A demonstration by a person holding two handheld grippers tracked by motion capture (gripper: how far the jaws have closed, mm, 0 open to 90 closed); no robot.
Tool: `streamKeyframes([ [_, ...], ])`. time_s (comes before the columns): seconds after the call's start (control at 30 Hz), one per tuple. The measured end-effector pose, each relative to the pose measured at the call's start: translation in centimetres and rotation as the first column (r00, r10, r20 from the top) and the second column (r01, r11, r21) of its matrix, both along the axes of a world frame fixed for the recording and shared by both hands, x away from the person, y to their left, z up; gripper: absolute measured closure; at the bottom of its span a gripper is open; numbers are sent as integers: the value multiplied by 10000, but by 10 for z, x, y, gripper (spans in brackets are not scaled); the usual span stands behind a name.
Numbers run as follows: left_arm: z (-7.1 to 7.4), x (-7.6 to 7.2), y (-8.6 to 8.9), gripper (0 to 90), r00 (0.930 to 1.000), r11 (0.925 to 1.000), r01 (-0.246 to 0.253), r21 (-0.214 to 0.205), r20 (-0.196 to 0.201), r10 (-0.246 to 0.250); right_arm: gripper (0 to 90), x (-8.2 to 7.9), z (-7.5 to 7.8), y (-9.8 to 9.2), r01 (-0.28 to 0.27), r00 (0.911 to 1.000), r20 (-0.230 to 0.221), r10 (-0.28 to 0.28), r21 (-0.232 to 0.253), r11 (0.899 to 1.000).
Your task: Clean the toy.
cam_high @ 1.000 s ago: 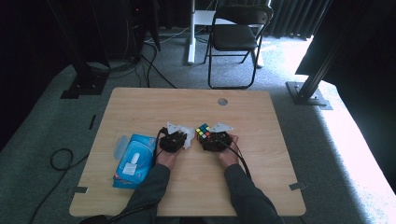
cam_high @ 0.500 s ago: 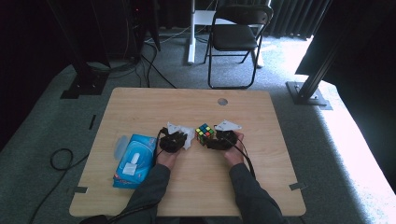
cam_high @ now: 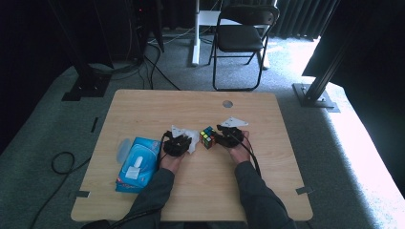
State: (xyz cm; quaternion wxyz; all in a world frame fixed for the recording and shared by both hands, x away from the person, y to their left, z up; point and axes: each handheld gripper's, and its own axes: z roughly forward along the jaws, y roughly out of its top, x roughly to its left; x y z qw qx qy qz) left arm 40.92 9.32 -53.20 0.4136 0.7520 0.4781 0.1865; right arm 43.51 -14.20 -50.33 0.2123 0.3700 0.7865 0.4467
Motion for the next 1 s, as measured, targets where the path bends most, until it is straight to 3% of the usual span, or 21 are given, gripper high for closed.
streamKeyframes([
  [0.4, 0, 0, 0, 791, 10000, 10000, 13, 39, -8, -13, 663, 6, -5, -4, 221, 9990, -403, -209, 304, 9993],
  [0.53, 0, 0, 0, 791, 10000, 10000, 13, 42, -12, -13, 663, 8, -4, -6, 214, 9973, -711, -174, 558, 9982],
  [0.83, 0, 1, 0, 791, 10000, 10000, 17, 62, -20, -17, 653, 10, -4, -5, 91, 9959, -899, -50, 451, 9989],
  [1.0, 0, 1, 0, 791, 10000, 10000, 23, 76, -28, -23, 660, 12, -4, -6, 101, 9939, -1104, -26, 678, 9976],
])
